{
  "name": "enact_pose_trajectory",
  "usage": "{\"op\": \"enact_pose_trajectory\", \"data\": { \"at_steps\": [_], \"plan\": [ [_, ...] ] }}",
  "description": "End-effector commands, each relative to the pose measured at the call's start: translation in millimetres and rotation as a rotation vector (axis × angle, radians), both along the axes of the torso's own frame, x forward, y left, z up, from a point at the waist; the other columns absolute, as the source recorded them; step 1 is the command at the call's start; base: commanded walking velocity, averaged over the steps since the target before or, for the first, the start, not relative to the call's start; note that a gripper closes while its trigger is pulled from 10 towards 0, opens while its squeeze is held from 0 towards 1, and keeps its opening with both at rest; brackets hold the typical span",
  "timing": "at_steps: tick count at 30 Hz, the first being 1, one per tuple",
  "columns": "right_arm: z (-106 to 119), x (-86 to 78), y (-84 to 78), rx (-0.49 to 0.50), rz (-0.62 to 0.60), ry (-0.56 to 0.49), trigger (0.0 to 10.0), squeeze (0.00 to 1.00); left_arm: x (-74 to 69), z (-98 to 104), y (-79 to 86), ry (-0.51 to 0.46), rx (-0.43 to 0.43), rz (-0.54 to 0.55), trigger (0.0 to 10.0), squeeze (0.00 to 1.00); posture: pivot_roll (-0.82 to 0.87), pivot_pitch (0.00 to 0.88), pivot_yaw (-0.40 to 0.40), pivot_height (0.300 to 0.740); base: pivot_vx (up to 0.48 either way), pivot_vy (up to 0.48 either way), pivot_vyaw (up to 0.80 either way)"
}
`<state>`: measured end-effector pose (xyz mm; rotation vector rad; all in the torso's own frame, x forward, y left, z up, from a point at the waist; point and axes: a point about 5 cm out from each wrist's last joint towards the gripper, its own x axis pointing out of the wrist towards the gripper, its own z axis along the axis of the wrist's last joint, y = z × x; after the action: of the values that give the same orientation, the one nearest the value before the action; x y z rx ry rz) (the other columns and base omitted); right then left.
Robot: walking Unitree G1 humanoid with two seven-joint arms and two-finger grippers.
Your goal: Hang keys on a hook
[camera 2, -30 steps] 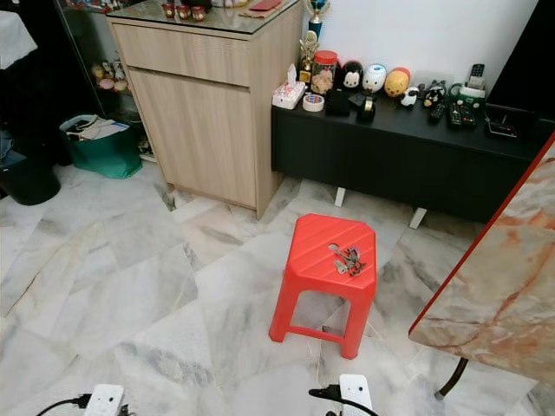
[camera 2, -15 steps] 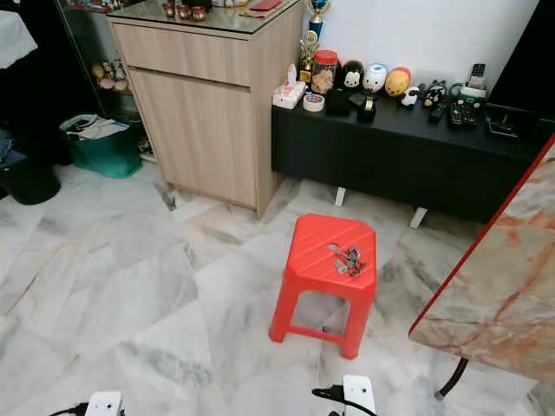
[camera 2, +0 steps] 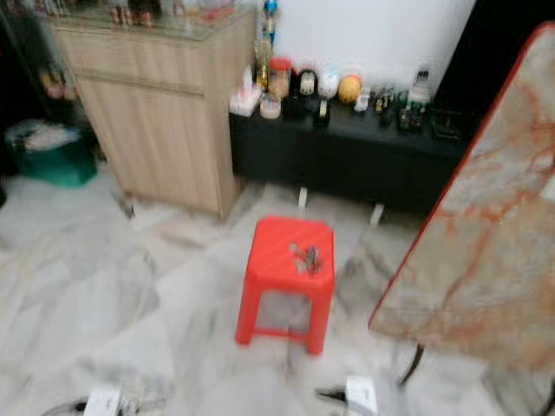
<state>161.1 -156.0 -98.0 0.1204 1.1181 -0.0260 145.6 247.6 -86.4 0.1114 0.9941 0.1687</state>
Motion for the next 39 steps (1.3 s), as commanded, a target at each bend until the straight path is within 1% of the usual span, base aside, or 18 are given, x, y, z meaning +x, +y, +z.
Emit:
{"op": "enact_pose_trajectory", "data": {
  "at_steps": [1,7,9,11,15,25,29,39],
  "plan": [
    [-1.3,-4.7,-10.3,-0.026,-0.014,0.008,10.0,0.0,3.1,0.3,-3.8,-0.015,-0.006,-0.008,10.0,0.0,0.05,0.0,-0.041,0.74,0.0,-0.424,0.0],
    [-1.5,-5.2,-9.9,-0.02,-0.014,0.004,10.0,0.0,4.4,0.4,-6.2,-0.022,-0.015,-0.017,10.0,0.0,0.05,0.0,-0.039,0.74,0.0,-0.399,0.0],
    [-1.6,-5.5,-9.8,-0.019,-0.014,0.006,10.0,0.0,5.5,0.9,-5.9,-0.03,-0.015,-0.006,10.0,0.0,0.05,0.0,-0.038,0.74,0.0,0.0,-0.26],
    [-1.9,-6.1,-9.6,-0.018,-0.016,0.009,10.0,0.0,7.7,2.0,-5.3,-0.037,-0.013,0.0,10.0,0.0,0.05,0.0,-0.037,0.74,0.0,0.0,-0.76],
    [-1.9,-6.2,-8.7,-0.019,0.005,0.008,10.0,0.0,11.9,3.0,-8.8,-0.056,-0.035,-0.01,10.0,0.0,0.06,0.0,-0.037,0.74,0.0,0.0,-0.73],
    [-1.9,-6.0,-8.8,-0.022,0.012,0.008,10.0,0.0,11.9,2.6,-10.0,-0.056,-0.038,0.007,10.0,0.0,0.06,0.0,-0.039,0.74,0.0,0.0,-0.72],
    [-2.1,-6.7,-8.2,-0.027,0.037,0.012,10.0,0.0,11.7,3.2,-8.2,-0.073,-0.044,0.046,10.0,0.0,0.06,0.0,-0.044,0.74,0.0,0.0,-0.72],
    [-2.1,-6.5,-8.2,-0.027,0.041,0.011,10.0,0.0,13.2,4.7,-5.3,-0.074,-0.029,0.02,10.0,0.0,0.06,0.0,-0.044,0.74,0.0,0.0,-0.72]
  ]
}}
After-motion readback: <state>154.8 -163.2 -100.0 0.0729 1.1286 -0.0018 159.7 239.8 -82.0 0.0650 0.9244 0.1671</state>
